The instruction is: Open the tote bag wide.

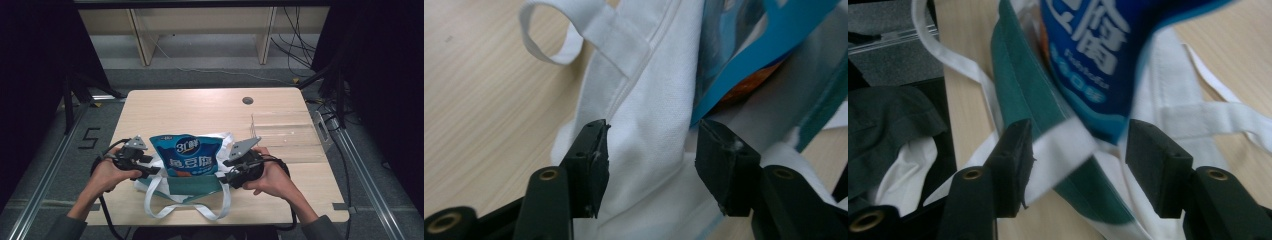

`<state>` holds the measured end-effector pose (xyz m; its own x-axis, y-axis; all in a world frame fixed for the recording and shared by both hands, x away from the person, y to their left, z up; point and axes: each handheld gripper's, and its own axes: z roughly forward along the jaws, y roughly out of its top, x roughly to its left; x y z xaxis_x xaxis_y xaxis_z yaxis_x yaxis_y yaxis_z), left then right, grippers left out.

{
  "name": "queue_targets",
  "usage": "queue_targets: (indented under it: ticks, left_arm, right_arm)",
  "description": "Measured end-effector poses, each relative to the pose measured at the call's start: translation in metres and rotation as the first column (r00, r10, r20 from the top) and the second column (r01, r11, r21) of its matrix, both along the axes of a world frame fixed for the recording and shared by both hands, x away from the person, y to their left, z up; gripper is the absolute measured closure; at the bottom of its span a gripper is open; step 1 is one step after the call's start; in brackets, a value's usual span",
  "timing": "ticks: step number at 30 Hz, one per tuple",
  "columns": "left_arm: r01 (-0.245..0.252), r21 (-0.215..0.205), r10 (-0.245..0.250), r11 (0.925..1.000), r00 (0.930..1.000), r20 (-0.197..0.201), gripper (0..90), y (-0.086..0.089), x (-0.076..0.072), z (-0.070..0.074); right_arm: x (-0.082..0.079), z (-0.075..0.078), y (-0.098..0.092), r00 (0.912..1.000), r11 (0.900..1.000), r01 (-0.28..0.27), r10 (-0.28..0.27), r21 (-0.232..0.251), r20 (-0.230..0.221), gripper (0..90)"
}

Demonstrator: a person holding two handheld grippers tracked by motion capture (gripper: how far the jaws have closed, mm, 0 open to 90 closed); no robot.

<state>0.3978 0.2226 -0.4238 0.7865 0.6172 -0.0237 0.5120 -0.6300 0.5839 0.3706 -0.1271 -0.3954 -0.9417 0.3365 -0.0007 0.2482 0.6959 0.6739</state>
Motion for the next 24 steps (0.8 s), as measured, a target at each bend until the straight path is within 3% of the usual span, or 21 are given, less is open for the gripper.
queue_targets:
  ticks: [2, 4, 5, 6, 10, 11, 12, 14, 17, 18, 19, 20, 21, 22, 23, 24]
  left_arm:
    - [0.013, -0.011, -0.013, 0.9999, 0.9997, -0.019, 45.7, -0.005, 0.004, -0.006]
    - [0.024, 0.015, -0.024, 0.9996, 0.9993, -0.028, 46.2, -0.008, 0.007, -0.011]
    - [0.052, 0.049, -0.051, 0.9974, 0.9981, -0.035, 50.0, -0.007, 0.009, -0.010]
    - [0.043, 0.013, -0.043, 0.9990, 0.9982, -0.043, 55.0, -0.006, 0.012, -0.013]
    - [0.065, -0.048, -0.067, 0.9967, 0.9967, -0.045, 77.1, 0.003, 0.021, -0.011]
    - [0.077, -0.041, -0.079, 0.9962, 0.9958, -0.046, 79.8, 0.005, 0.023, -0.010]
    - [0.064, -0.057, -0.068, 0.9963, 0.9958, -0.061, 81.5, 0.005, 0.024, -0.009]
    - [0.064, -0.055, -0.068, 0.9964, 0.9953, -0.069, 83.6, 0.006, 0.030, -0.009]
    - [0.007, -0.086, -0.015, 0.9963, 0.9956, -0.093, 85.1, 0.008, 0.038, -0.010]
    - [-0.031, -0.118, 0.019, 0.9925, 0.9945, -0.103, 85.2, 0.009, 0.041, -0.011]
    - [-0.054, -0.131, 0.039, 0.9899, 0.9931, -0.111, 85.2, 0.011, 0.044, -0.012]
    - [-0.070, -0.136, 0.053, 0.9882, 0.9908, -0.125, 85.4, 0.012, 0.048, -0.014]
    - [-0.104, -0.150, 0.084, 0.9833, 0.9874, -0.134, 85.4, 0.012, 0.050, -0.018]
    - [-0.144, -0.168, 0.120, 0.9752, 0.9821, -0.145, 85.5, 0.010, 0.052, -0.023]
    - [-0.113, -0.125, 0.093, 0.9857, 0.9827, -0.160, 85.5, 0.013, 0.056, -0.027]
    - [-0.125, -0.134, 0.101, 0.9831, 0.9794, -0.175, 85.6, 0.013, 0.059, -0.032]
  right_arm:
    - [0.000, -0.004, 0.006, 1.0000, 1.000, -0.005, 0.005, -0.011, -0.003, 42.2]
    - [0.002, -0.008, 0.009, 0.9998, 1.000, -0.016, 0.016, -0.026, -0.013, 42.3]
    - [0.003, -0.012, 0.011, 0.9995, 0.999, -0.024, 0.023, -0.039, -0.020, 44.6]
    - [0.004, -0.014, 0.012, 0.9994, 0.998, -0.033, 0.032, -0.048, -0.015, 49.5]
    - [0.001, -0.027, 0.012, 0.9939, 0.984, -0.101, 0.106, -0.147, 0.031, 75.2]
    - [0.000, -0.029, 0.010, 0.9944, 0.983, -0.098, 0.103, -0.155, 0.024, 80.3]
    - [0.002, -0.030, 0.009, 0.9914, 0.981, -0.122, 0.128, -0.147, 0.029, 81.6]
    - [-0.001, -0.031, 0.005, 0.9934, 0.983, -0.114, 0.115, -0.144, -0.003, 83.6]
    - [-0.007, -0.034, 0.004, 0.9858, 0.973, -0.168, 0.167, -0.158, -0.022, 85.4]
    - [-0.009, -0.035, 0.004, 0.9831, 0.969, -0.183, 0.182, -0.166, -0.022, 85.8]
    - [-0.014, -0.040, 0.005, 0.9840, 0.967, -0.178, 0.172, -0.184, -0.045, 86.1]
    - [-0.015, -0.046, 0.007, 0.9787, 0.960, -0.205, 0.199, -0.193, -0.051, 86.3]
    - [-0.019, -0.052, 0.009, 0.9792, 0.956, -0.201, 0.190, -0.212, -0.071, 86.5]
    - [-0.020, -0.060, 0.012, 0.9765, 0.947, -0.215, 0.204, -0.240, -0.069, 86.6]
    - [-0.021, -0.066, 0.014, 0.9779, 0.937, -0.209, 0.197, -0.279, -0.071, 86.6]
    - [-0.020, -0.073, 0.016, 0.9768, 0.927, -0.214, 0.200, -0.307, -0.076, 86.7]
